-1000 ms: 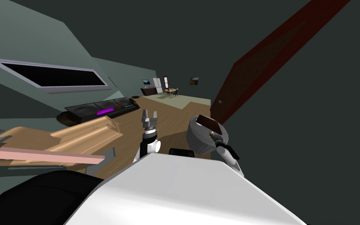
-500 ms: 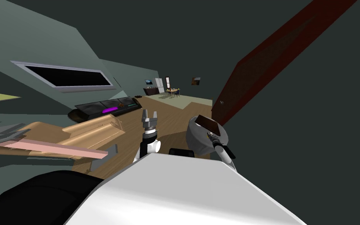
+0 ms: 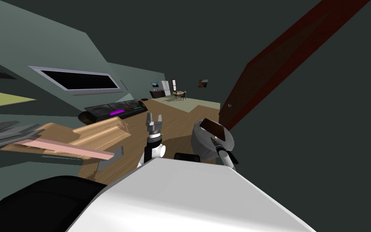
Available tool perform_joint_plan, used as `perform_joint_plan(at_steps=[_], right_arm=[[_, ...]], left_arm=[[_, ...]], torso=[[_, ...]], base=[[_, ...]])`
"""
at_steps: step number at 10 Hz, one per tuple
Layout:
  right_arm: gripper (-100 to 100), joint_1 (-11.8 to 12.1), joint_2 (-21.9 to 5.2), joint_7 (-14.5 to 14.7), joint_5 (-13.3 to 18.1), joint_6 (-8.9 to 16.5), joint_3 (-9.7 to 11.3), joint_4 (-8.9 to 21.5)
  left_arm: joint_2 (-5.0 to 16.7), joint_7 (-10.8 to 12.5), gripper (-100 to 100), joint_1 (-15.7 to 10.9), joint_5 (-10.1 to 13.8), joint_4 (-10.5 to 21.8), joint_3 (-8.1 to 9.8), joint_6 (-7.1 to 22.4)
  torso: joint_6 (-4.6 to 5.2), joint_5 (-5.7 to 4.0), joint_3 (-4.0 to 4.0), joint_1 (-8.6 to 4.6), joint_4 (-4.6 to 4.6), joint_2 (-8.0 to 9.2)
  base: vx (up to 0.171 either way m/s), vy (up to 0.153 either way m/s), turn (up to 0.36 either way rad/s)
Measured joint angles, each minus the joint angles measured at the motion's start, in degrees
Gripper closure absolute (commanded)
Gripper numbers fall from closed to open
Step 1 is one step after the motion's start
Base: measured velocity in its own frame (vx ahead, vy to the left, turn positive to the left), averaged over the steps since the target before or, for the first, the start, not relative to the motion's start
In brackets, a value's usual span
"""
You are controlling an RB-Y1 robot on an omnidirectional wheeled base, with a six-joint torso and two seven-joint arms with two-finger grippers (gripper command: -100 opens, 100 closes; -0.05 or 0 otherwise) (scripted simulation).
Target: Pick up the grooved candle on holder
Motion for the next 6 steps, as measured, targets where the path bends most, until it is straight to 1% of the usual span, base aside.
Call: perform_joint_plan(at_steps=[1,3,4,6], right_arm=[[-100,0.01,-0.02,0.01,-0.01,-0.02,0.01,0.00],[-100,-0.72,0.59,0.77,-0.30,-1.91,0.91,1.78],[100,-0.77,0.62,0.87,-0.32,-2.16,0.97,1.90],[100,-0.69,0.60,0.88,-0.30,-2.16,0.93,1.91]], left_arm=[[0.00,0.00,0,0.00,0.00,0.00,0.00,0.00],[0.00,0.00,0,0.00,0.00,0.00,0.00,0.00],[0.00,0.00,0,0.00,0.00,0.00,0.00,0.00],[0.00,0.00,0,0.00,0.00,0.00,0.00,0.00]], torso=[[0.00,0.01,-0.02,0.05,-0.01,-0.03],[-0.02,0.00,-0.01,0.02,0.00,-0.01],[0.00,0.01,-0.02,0.04,-0.01,-0.03],[-0.07,0.01,-0.04,0.10,0.01,-0.09]], base=[[-0.012,-0.018,0.046],[-0.011,-0.013,0.035],[0.000,0.000,0.000],[0.000,0.000,0.000]])
